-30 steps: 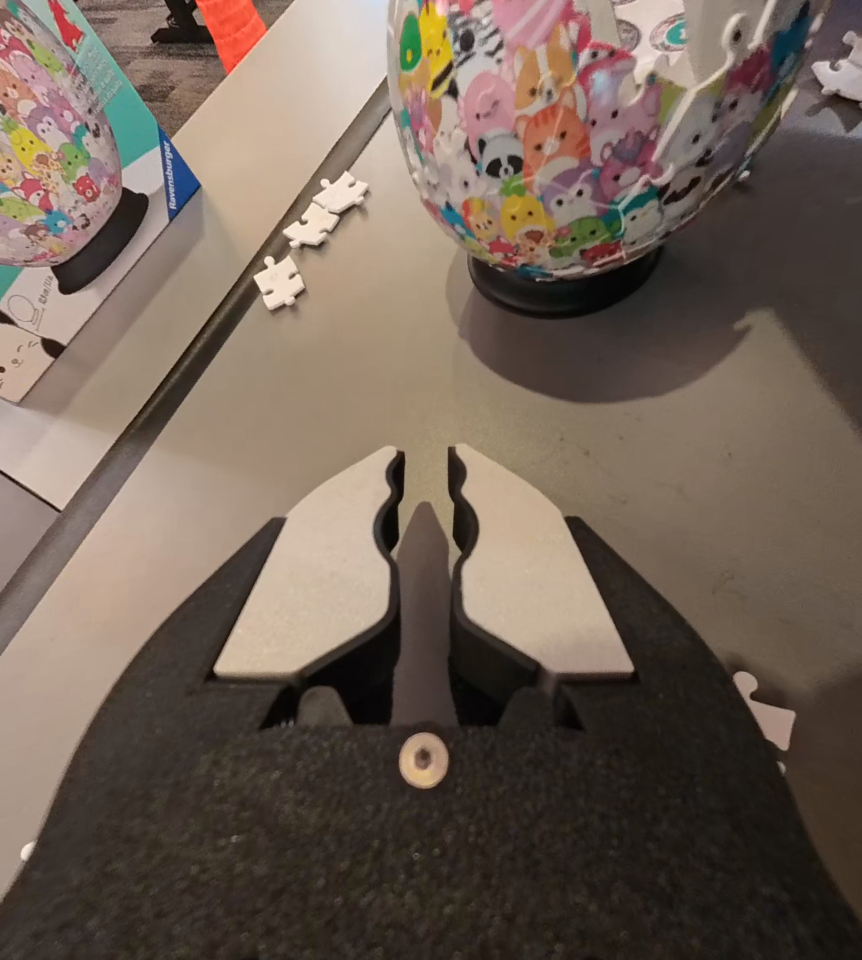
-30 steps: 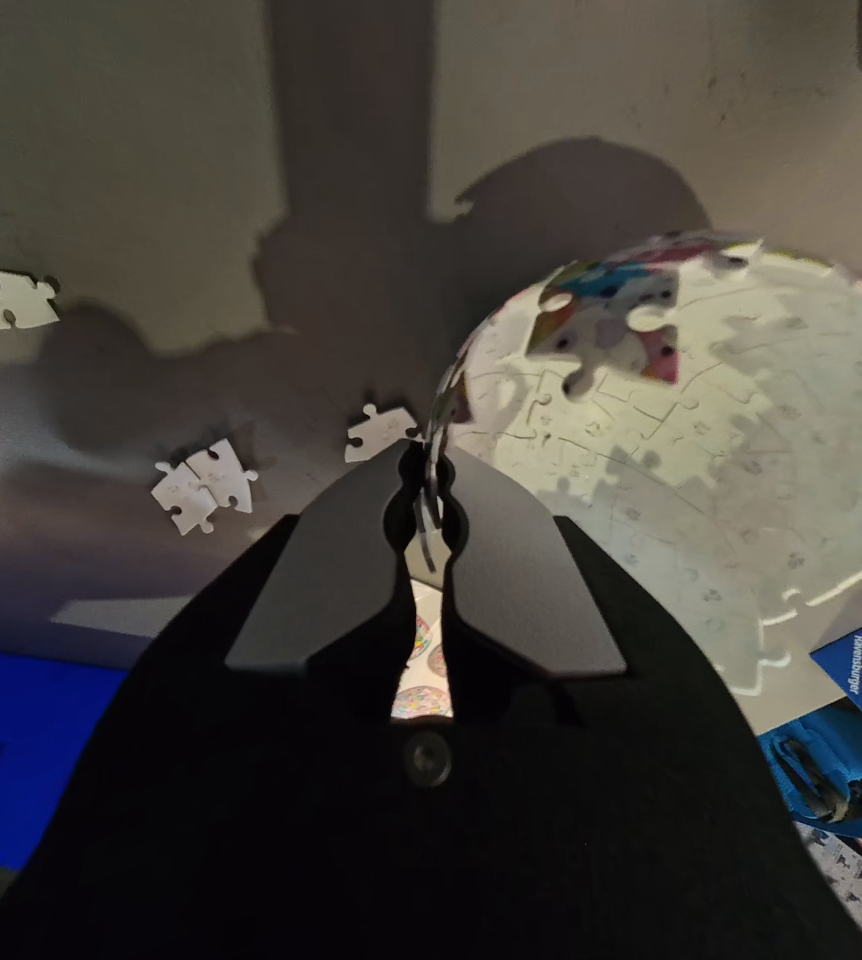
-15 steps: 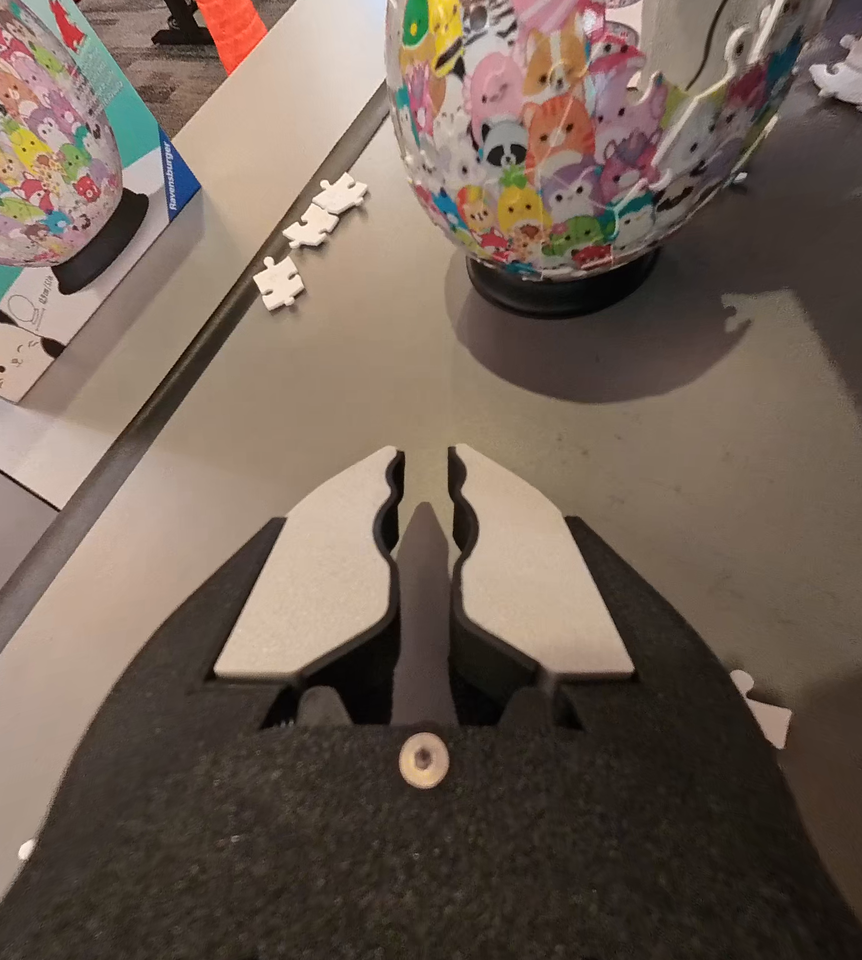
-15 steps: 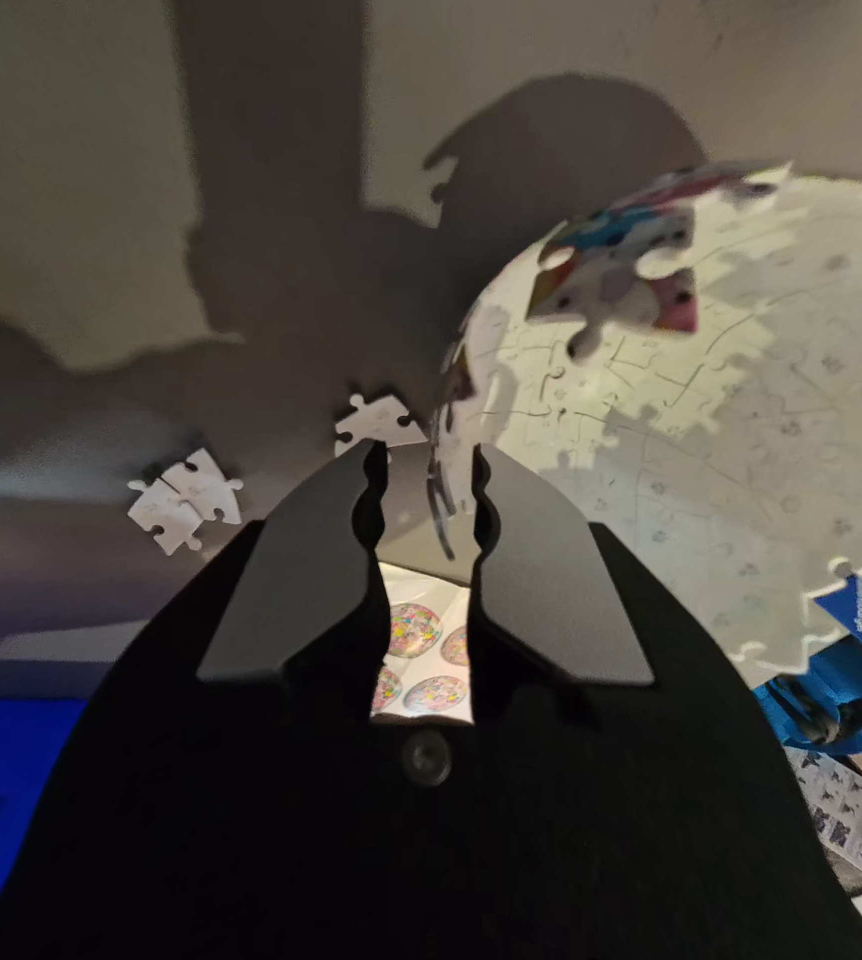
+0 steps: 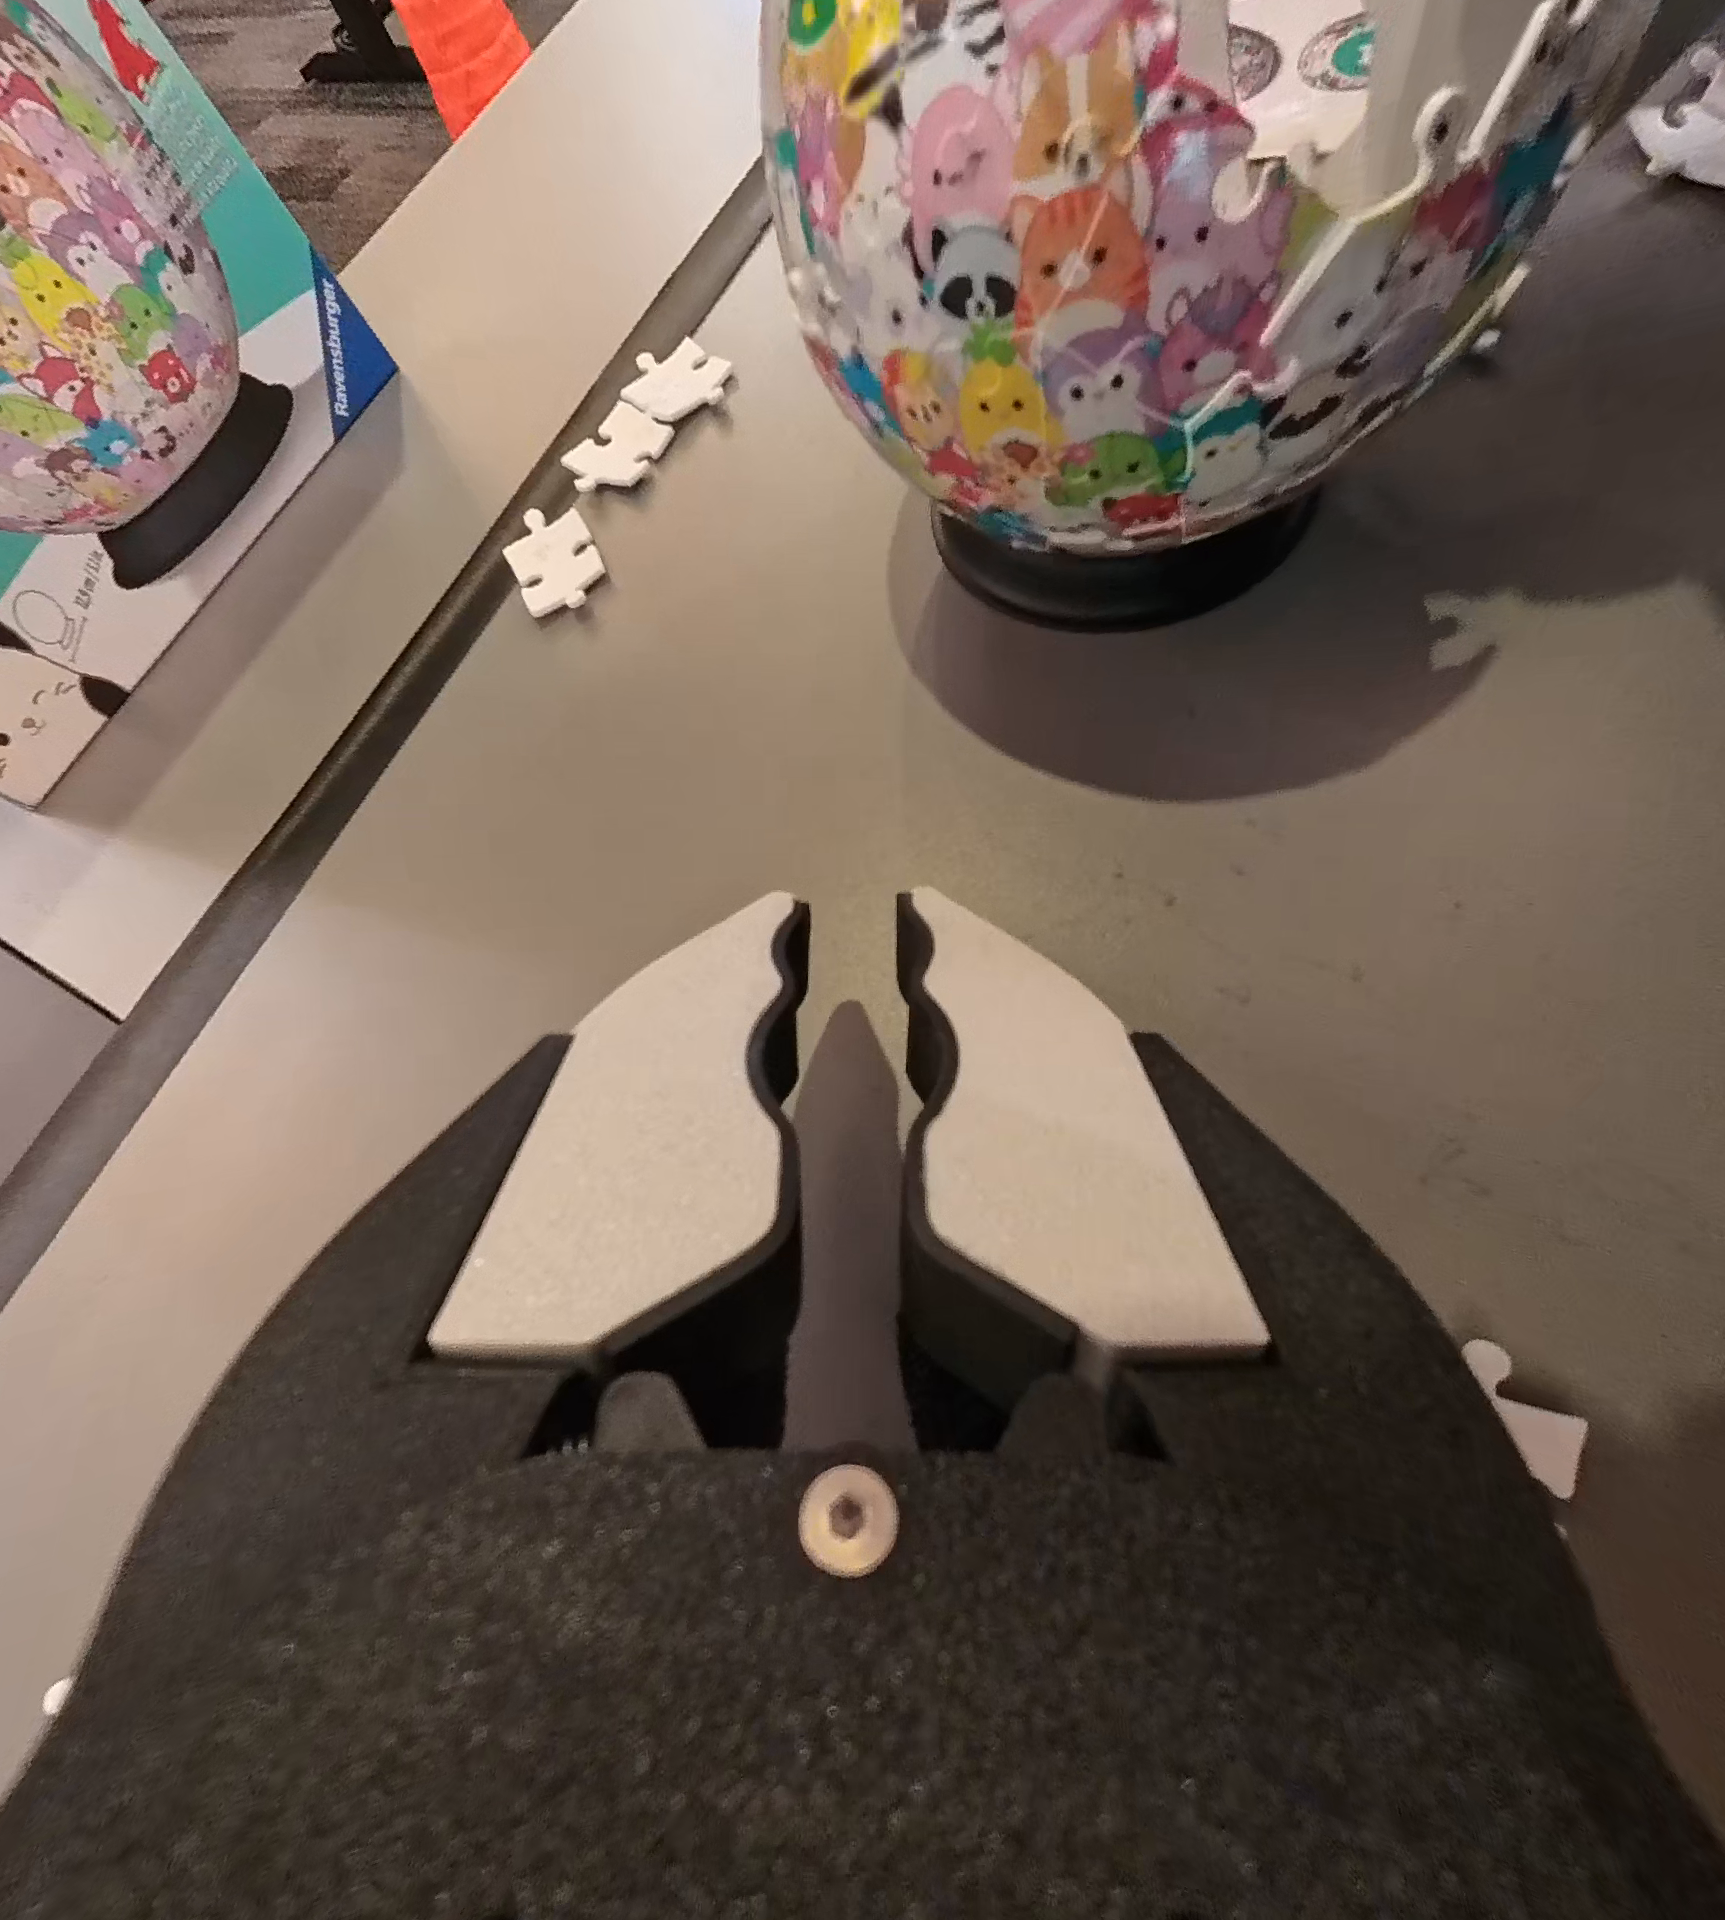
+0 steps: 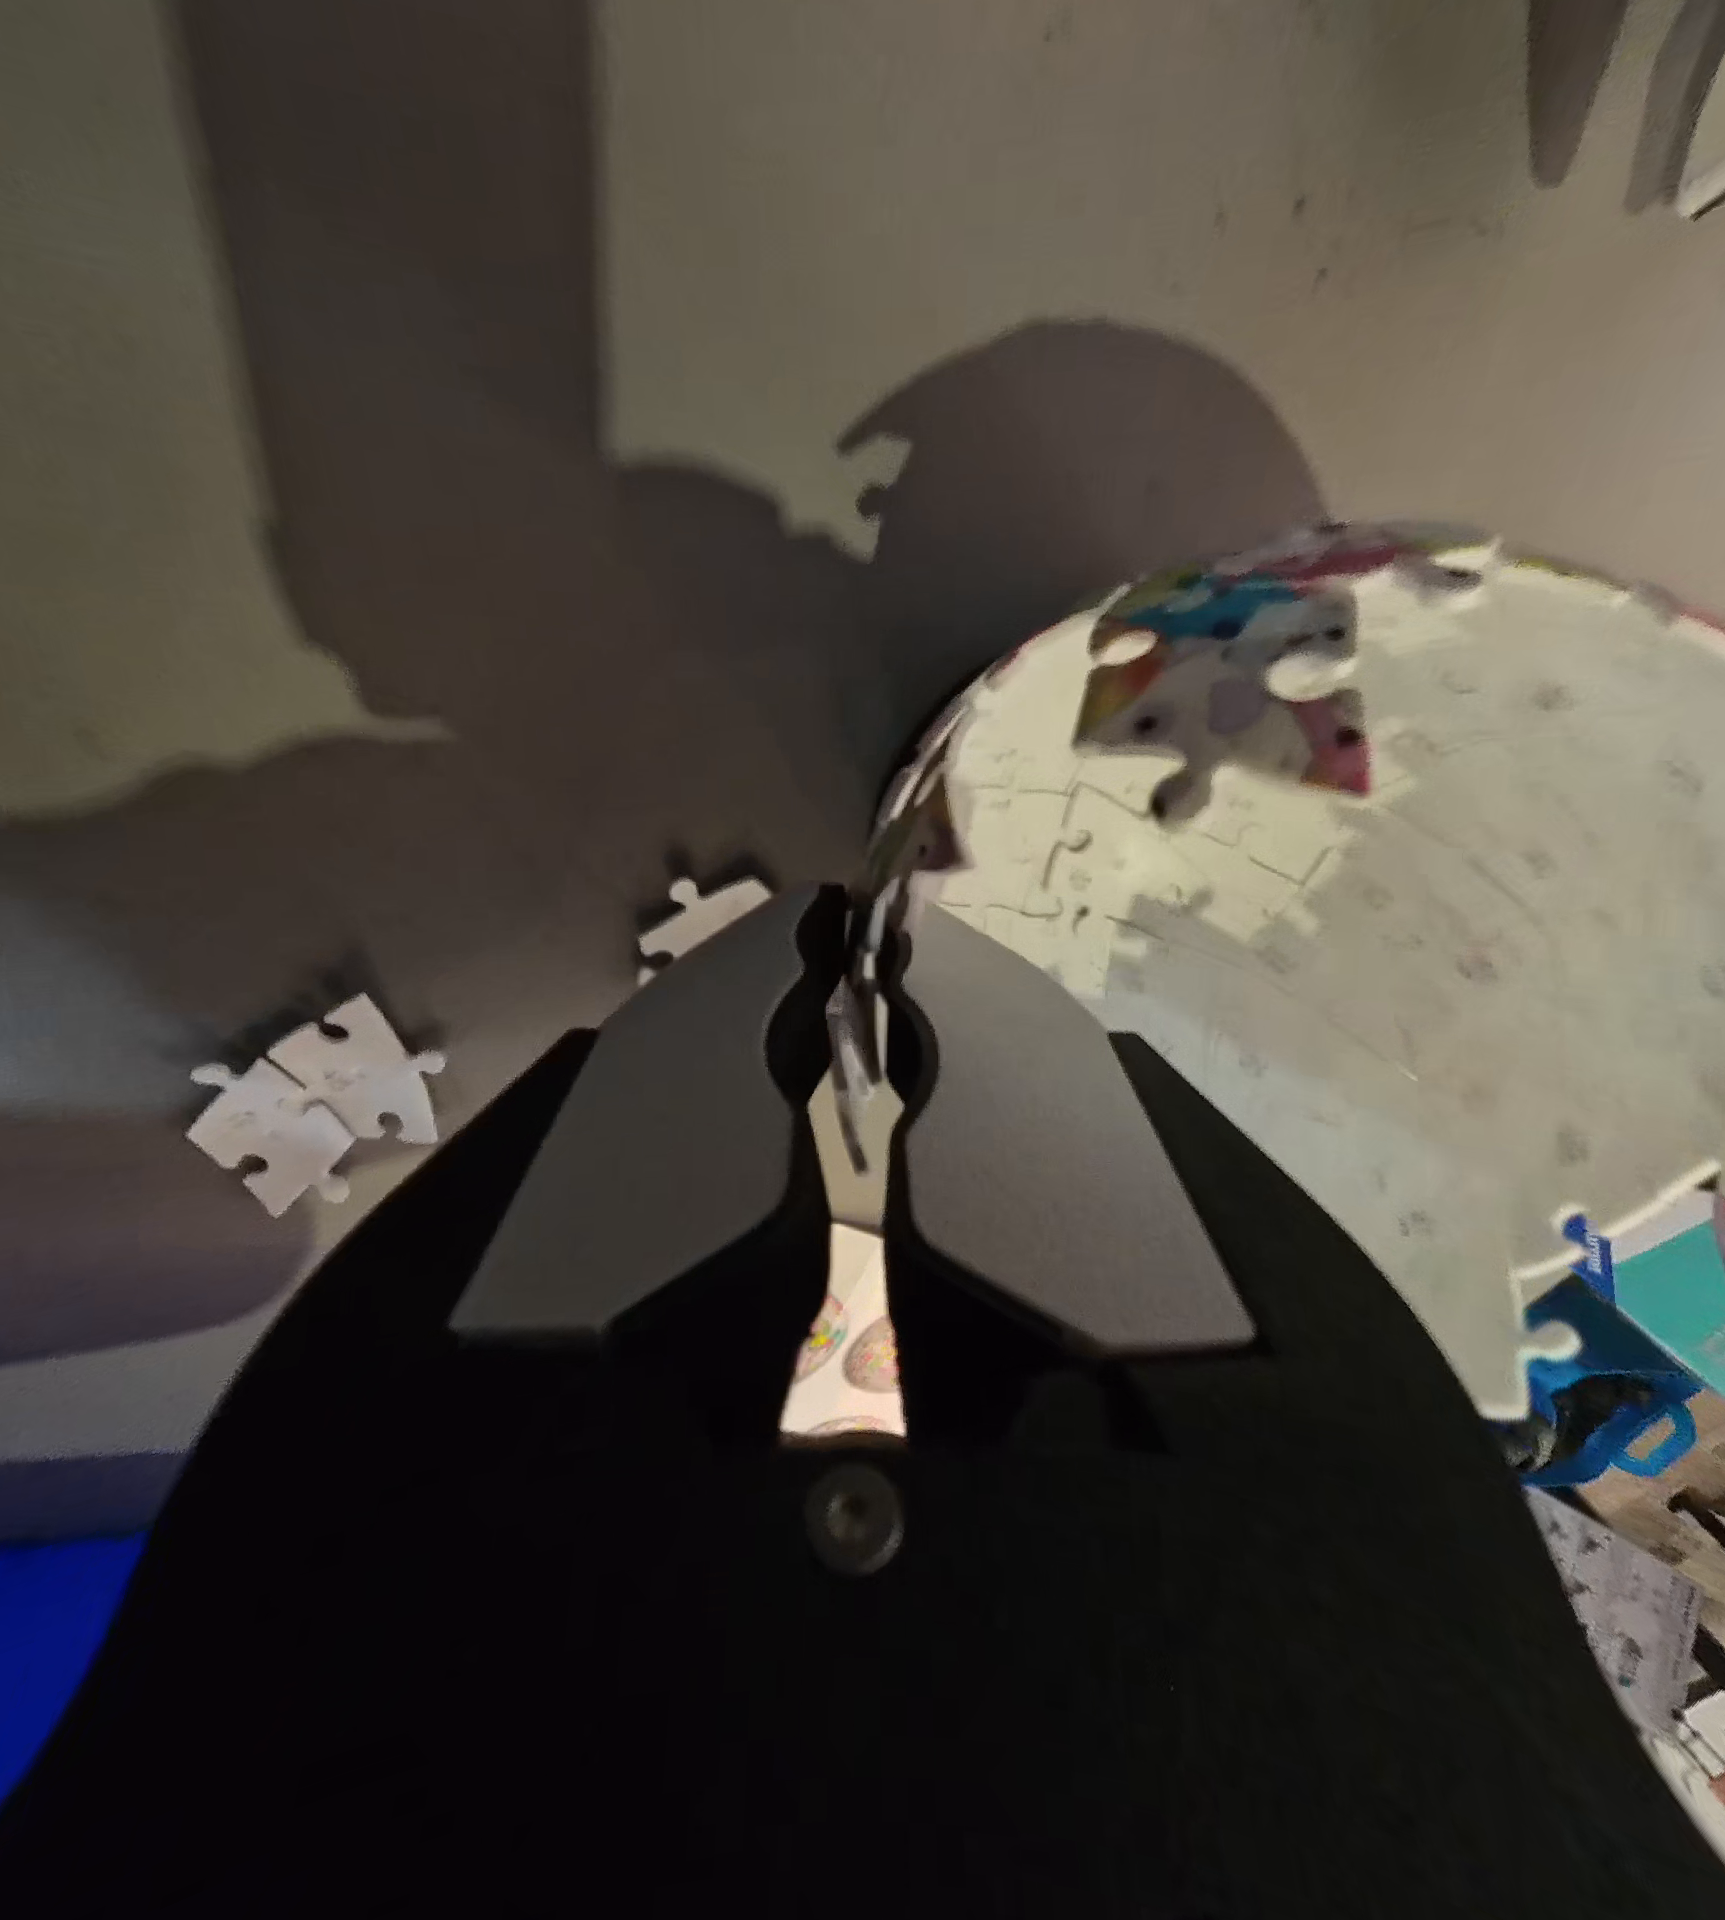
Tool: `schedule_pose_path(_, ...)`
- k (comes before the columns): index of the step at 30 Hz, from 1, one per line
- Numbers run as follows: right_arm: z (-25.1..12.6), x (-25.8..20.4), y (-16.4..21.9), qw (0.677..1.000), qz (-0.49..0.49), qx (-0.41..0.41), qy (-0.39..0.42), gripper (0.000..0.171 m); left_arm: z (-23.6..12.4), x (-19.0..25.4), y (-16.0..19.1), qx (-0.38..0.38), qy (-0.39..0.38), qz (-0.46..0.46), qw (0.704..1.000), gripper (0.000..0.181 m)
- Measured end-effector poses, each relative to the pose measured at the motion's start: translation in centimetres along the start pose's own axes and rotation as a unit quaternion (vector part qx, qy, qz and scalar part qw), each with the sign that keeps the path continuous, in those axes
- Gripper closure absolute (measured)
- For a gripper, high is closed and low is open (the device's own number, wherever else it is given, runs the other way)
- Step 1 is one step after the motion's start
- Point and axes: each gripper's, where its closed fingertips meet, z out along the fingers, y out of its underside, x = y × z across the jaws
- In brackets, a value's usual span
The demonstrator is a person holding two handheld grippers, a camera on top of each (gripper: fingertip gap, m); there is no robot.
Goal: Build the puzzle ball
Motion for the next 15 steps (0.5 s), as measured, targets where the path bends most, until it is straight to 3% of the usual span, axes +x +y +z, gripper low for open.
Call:
schedule_pose_path(7, 0.7, 0.4, 0.0, 0.999, 0.018, -0.009, 0.036, 0.165, 0.0, 0.0, 0.0, -0.001, 0.001, 0.000, 1.000, 0.166)
schedule_pose_path(10, 0.5, 0.4, 0.2, 0.998, 0.051, -0.010, 0.046, 0.140, 0.0, 0.0, 0.0, -0.001, 0.000, 0.000, 1.000, 0.166)
schedule_pose_path(15, -0.7, 0.0, -0.1, 0.994, 0.085, 0.007, 0.073, 0.150, 0.0, 0.0, 0.1, -0.003, -0.001, 0.002, 1.000, 0.166)
